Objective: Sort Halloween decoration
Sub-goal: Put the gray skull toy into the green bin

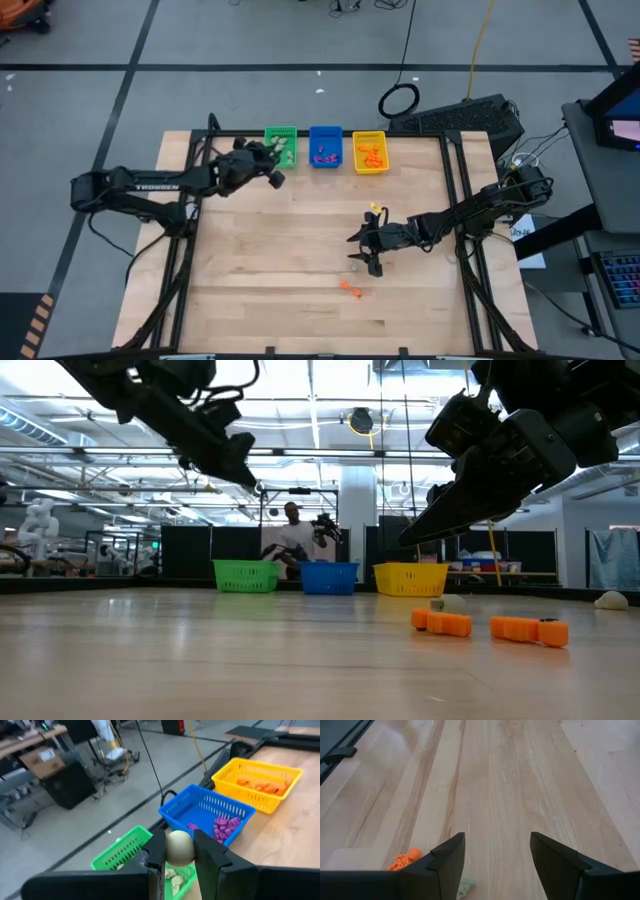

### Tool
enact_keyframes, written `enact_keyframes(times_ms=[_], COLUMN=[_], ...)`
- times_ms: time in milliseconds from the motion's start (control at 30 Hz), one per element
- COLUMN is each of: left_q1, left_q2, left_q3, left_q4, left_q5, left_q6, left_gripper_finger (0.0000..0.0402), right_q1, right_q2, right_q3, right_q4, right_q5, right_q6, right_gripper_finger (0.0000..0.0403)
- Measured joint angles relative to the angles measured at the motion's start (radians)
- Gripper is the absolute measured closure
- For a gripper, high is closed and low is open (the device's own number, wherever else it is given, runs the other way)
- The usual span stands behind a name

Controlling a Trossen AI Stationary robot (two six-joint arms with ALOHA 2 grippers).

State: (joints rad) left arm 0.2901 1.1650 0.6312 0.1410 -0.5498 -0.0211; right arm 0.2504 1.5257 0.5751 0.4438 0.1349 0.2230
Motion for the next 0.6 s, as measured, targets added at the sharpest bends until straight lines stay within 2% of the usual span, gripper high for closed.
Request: enact_keyframes(times_ms=[200,600], left_q1=[0.082,0.28], left_q2=[0.058,0.212], left_q3=[0.021,0.056], left_q4=[-0.004,-0.002], left_q5=[0.036,0.263], left_q6=[-0.086,-0.244], left_gripper_finger=[0.034,0.034], right_q1=[0.0,0.0], right_q2=[0.0,0.0], right_q3=[0.0,0.0], right_q4=[0.0,0.0], right_q5=[0.0,0.0], right_q6=[-0.002,-0.003], right_gripper_finger=[0.0193,0.0193])
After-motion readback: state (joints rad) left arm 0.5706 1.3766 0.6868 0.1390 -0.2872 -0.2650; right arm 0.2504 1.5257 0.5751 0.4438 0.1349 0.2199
